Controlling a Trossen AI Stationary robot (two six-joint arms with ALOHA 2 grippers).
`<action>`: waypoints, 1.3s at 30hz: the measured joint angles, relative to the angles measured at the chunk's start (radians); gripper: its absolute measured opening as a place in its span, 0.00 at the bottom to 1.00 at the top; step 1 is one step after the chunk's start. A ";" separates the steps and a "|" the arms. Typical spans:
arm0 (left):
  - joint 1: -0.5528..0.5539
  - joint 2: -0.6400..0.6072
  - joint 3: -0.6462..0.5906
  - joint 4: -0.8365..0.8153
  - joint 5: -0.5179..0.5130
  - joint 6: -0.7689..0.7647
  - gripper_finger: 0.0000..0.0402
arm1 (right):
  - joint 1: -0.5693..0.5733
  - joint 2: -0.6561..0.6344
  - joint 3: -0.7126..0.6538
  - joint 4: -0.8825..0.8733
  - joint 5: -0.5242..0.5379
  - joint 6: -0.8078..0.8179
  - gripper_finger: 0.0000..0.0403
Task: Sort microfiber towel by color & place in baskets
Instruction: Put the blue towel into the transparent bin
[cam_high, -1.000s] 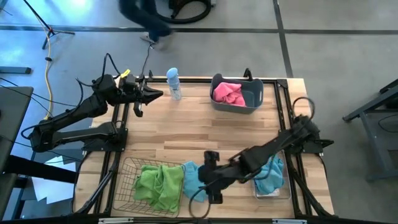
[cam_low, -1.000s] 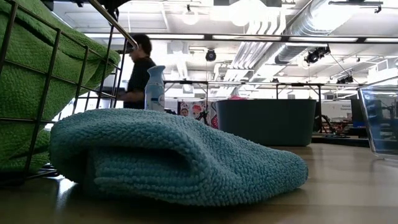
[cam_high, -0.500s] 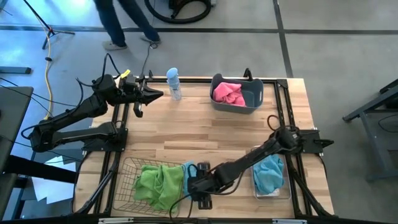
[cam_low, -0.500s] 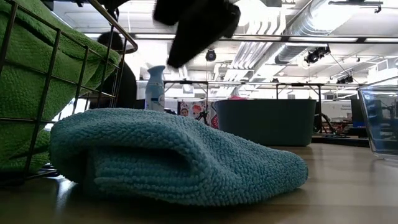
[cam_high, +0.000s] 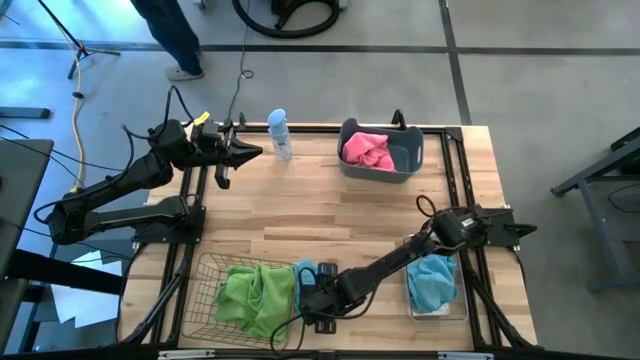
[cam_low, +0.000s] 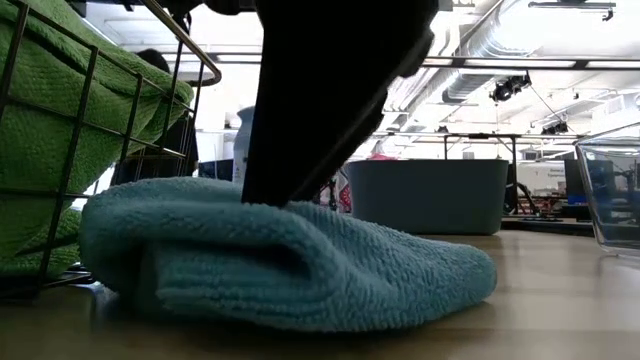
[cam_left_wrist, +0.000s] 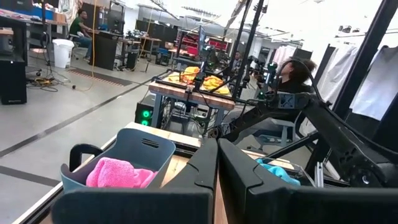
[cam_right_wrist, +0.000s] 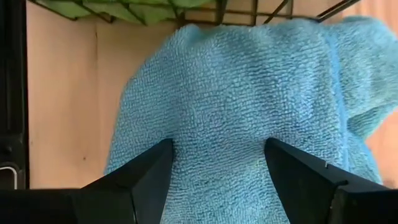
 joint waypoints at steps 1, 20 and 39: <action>0.000 0.000 0.000 0.000 0.000 0.000 0.00 | 0.000 0.005 0.000 0.002 0.000 0.001 0.62; 0.000 0.000 0.000 0.000 0.000 0.001 0.00 | 0.006 0.052 0.002 -0.019 -0.062 0.072 0.08; 0.000 0.000 0.000 0.001 0.000 0.000 0.00 | 0.069 -0.249 -0.001 -0.547 0.092 0.197 0.01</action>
